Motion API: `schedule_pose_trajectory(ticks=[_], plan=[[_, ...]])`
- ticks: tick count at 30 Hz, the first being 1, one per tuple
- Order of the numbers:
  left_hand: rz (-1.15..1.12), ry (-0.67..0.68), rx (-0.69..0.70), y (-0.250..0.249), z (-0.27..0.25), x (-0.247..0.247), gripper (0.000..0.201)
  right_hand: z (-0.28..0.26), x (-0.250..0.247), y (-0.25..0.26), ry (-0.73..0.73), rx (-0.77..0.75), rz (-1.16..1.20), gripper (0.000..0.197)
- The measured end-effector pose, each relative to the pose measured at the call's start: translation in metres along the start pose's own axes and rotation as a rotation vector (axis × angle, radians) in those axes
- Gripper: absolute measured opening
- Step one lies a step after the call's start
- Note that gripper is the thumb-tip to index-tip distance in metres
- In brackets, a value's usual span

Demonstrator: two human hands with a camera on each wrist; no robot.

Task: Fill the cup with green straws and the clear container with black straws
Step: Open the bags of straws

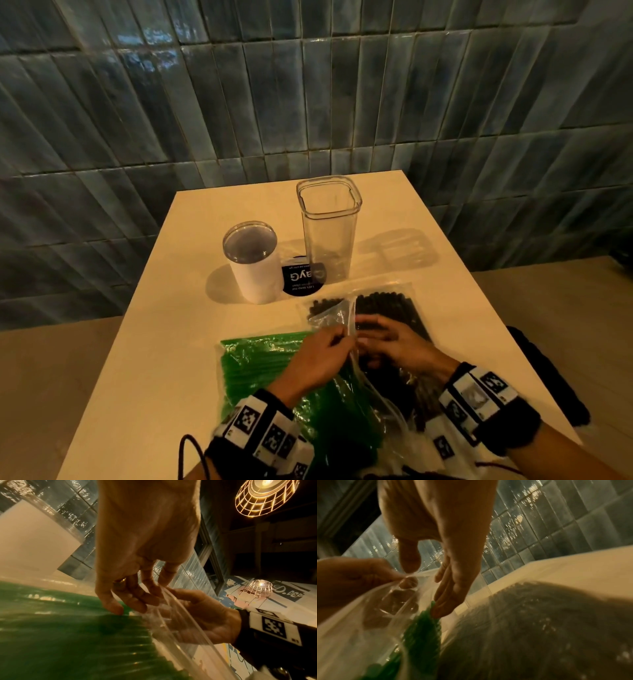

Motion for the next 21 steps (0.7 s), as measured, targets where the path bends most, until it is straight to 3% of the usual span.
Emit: schedule_pose_trajectory(ticks=[2, 4, 7, 11, 13, 16, 18, 21], plan=[[0.006, 0.012, 0.001, 0.001, -0.001, 0.002, 0.024, 0.003, -0.001, -0.002, -0.07, 0.029, 0.043, 0.024], [0.032, 0.024, 0.017, 0.0, -0.004, 0.003, 0.021, 0.004, -0.005, -0.004, -0.114, 0.017, -0.068, 0.015], [0.046, -0.012, 0.025, 0.0, -0.007, 0.001, 0.018, 0.002, -0.017, -0.001, -0.148, -0.055, -0.374, 0.009], [0.059, -0.17, 0.066, -0.001, -0.012, -0.008, 0.023, -0.001, -0.035, 0.006, -0.201, -0.222, -0.855, 0.015], [0.074, -0.222, 0.115, -0.006, -0.015, -0.008, 0.019, -0.006, -0.03, 0.011, -0.154, -0.404, -1.019, 0.019], [0.11, -0.259, 0.189, -0.017, -0.018, -0.002, 0.017, -0.009, -0.013, 0.009, 0.165, -0.607, -1.137, 0.029], [0.144, -0.306, 0.231, -0.026, -0.021, 0.001, 0.015, -0.005, -0.005, 0.003, 0.27, -0.552, -1.093, 0.032], [0.225, -0.299, 0.276, -0.034, -0.024, 0.007, 0.014, 0.004, 0.004, 0.019, 0.232, -0.51, -0.89, 0.028]])
Point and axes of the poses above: each hand's wrist, its own z-axis towards the middle knuckle, its own x-axis out of the palm, y = z × x, the point moved 2 cm from there along z, towards the middle knuckle, and after that the axes turned 13 degrees about -x, right-handed, at the moved point
